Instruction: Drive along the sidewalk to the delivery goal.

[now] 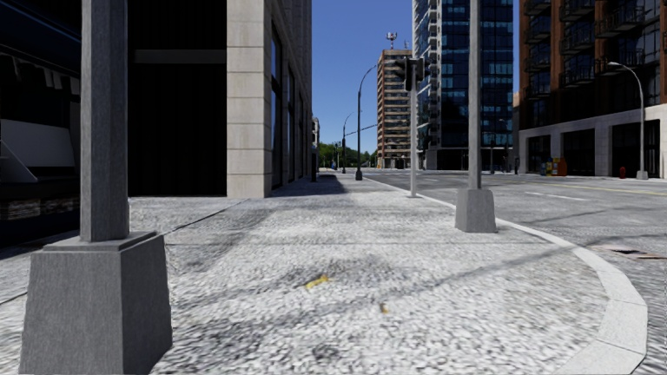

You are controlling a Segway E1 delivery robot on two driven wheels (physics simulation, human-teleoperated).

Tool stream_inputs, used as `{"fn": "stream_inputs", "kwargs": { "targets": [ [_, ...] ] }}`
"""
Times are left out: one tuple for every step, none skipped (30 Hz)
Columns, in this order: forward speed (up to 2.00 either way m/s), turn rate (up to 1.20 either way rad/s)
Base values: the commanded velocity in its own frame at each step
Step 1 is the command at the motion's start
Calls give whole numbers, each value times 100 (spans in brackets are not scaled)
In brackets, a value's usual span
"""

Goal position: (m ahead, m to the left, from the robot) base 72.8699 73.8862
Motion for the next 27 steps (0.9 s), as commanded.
{"fn": "stream_inputs", "kwargs": {
  "targets": [
    [171, 0],
    [165, 0],
    [161, 0],
    [158, 0],
    [158, 0],
    [158, 0],
    [158, 0],
    [158, 0],
    [157, 0],
    [157, 0],
    [157, 0],
    [157, 0],
    [157, 0],
    [157, 0],
    [157, 0],
    [157, 0],
    [157, 0],
    [157, 0],
    [157, 0],
    [157, 0],
    [157, 0],
    [157, 0],
    [157, 0],
    [157, 0],
    [157, 0],
    [157, 0],
    [157, 0]
  ]
}}
